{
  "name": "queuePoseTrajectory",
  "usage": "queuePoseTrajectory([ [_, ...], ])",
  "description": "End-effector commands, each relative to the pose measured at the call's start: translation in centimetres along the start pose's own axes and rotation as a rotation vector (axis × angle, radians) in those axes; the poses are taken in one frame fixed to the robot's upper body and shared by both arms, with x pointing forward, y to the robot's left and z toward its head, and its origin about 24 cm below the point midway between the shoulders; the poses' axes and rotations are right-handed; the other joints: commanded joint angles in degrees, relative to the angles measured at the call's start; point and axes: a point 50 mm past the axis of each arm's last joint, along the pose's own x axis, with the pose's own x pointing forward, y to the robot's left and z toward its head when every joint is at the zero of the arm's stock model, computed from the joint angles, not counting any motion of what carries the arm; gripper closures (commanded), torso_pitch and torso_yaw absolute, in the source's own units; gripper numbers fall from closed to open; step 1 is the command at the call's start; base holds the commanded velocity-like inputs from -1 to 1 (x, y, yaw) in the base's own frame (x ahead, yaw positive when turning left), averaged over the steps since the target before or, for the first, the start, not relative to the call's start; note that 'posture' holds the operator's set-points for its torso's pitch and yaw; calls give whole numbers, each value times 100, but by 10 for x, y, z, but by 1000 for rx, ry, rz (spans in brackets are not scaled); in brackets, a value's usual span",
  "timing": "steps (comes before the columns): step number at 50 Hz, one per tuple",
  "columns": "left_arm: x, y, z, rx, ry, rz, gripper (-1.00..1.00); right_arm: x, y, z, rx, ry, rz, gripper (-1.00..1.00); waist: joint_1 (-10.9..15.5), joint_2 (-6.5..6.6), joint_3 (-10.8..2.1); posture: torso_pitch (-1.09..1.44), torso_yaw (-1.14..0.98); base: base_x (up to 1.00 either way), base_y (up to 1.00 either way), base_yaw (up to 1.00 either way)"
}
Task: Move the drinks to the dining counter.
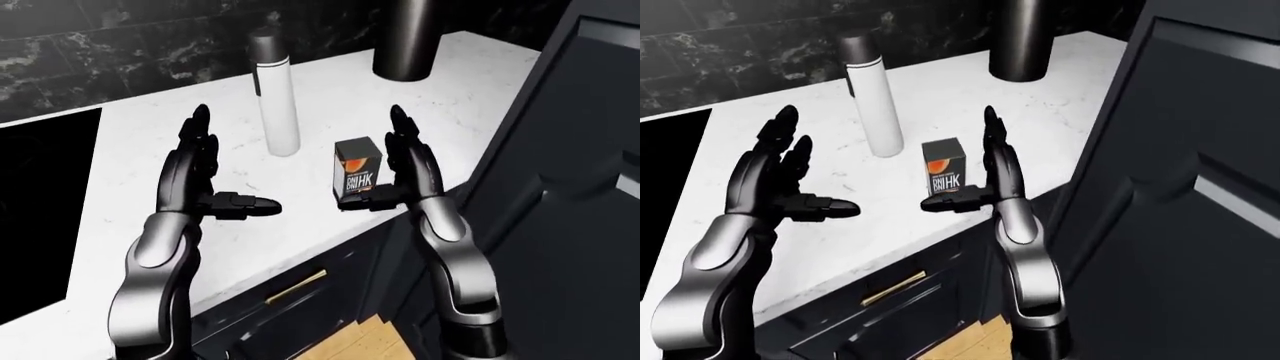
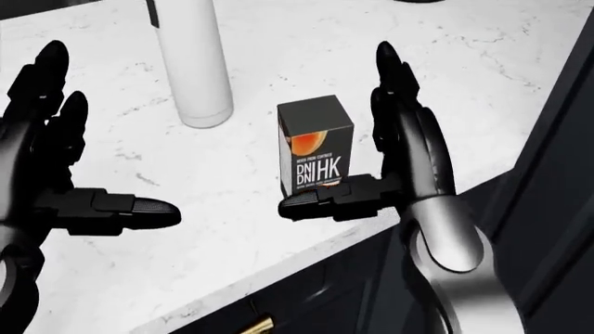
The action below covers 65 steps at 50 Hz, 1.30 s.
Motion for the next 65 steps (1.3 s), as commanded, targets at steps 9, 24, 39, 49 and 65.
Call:
queuePoseTrajectory([
  [9, -2, 3, 15, 10, -87, 8, -100, 18, 12, 9, -1, -60, 21, -100, -3, 42, -123, 0, 0, 0, 0, 0],
  [24, -1, -4, 28, 5, -106, -8, -100, 17, 8, 10, 4, -62, 27, 100, 25, 28, -148, 0, 0, 0, 0, 0],
  [39, 40, -20, 59, -46, -118, 38, -100, -19, -12, 58, 40, -168, 5, 100, 50, -29, -114, 0, 0, 0, 0, 0],
  [49, 89, -26, 49, -40, -45, 199, -100, -33, -12, 74, 52, -209, 18, 100, 36, -51, -127, 0, 0, 0, 0, 0],
  [65, 137, -31, 57, -74, 7, 209, -100, -36, -13, 78, 68, -218, 18, 100, 27, -66, -141, 0, 0, 0, 0, 0],
])
